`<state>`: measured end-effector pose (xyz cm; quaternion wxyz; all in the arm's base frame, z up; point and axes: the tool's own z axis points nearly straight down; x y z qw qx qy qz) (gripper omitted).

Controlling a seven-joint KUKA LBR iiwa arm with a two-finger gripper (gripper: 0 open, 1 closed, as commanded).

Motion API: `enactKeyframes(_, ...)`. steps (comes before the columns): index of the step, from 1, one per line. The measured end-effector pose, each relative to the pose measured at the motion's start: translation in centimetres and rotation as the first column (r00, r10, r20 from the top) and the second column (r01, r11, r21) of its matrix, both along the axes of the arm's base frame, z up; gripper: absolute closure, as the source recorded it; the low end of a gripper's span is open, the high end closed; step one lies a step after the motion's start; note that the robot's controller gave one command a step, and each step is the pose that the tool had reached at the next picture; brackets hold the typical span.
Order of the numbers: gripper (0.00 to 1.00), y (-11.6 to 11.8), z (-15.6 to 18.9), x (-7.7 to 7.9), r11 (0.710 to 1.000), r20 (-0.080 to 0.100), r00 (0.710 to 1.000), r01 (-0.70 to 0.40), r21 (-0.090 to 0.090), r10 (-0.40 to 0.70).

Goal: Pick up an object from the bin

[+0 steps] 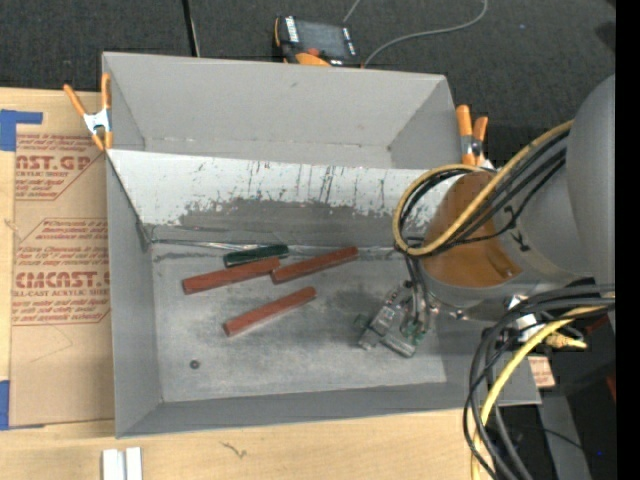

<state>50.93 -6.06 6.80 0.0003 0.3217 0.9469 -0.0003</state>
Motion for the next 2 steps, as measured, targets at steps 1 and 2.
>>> enactKeyframes(1, 1.00, 0.07, 5.89, 0.12, 1.000, 0.005, 1.000, -0.001, 0.001, 0.001)
enactKeyframes(2, 1.00, 0.12, 6.16, 0.16, 1.000, 0.000, 1.000, -0.002, 0.002, 0.002)
